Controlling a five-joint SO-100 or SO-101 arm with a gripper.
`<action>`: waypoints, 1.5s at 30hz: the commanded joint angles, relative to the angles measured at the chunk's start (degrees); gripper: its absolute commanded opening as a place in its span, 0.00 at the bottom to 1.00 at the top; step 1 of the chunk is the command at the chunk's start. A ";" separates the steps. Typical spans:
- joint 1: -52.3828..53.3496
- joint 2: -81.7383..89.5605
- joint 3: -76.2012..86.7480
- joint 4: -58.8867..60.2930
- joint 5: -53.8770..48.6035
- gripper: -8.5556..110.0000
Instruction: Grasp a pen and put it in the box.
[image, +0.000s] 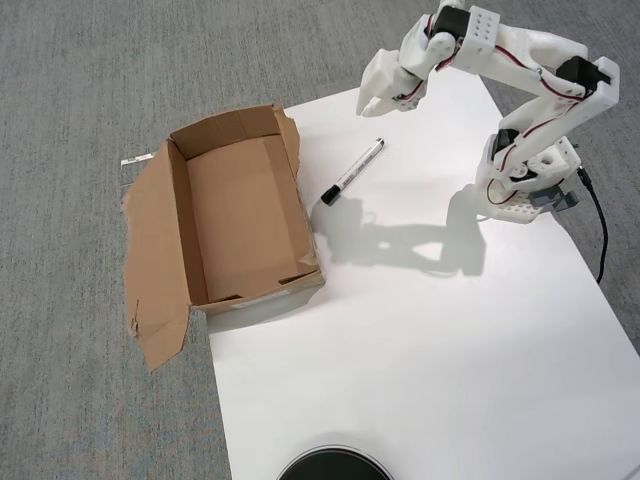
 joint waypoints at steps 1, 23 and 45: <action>3.03 -1.49 -0.13 0.00 0.22 0.08; 6.64 -23.55 -1.36 -0.88 -0.13 0.08; 7.08 -23.73 -0.22 -0.18 -0.13 0.08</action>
